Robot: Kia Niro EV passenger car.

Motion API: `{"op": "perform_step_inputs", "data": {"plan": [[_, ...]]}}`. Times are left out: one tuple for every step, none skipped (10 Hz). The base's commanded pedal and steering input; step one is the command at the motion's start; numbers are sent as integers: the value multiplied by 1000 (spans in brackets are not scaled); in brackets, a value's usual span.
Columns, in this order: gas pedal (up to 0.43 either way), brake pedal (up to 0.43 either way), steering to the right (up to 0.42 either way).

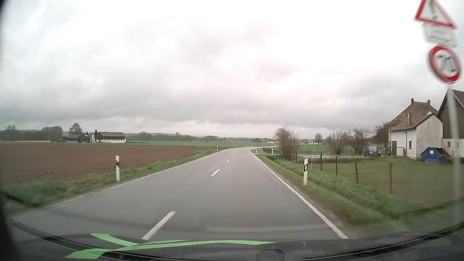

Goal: Follow the waypoints while adhering to traffic rules and regulations

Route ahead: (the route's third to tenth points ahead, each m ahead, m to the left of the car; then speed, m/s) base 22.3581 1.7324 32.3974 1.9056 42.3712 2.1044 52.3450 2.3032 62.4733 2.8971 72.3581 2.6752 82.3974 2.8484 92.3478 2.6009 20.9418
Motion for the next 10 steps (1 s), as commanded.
{"op": "perform_step_inputs", "data": {"plan": [[0,0,-9],[0,0,-7],[0,0,-7],[0,0,-7],[0,0,-7],[0,0,-7],[0,0,-7],[0,0,-6],[0,0,-5],[0,30,-4]]}}
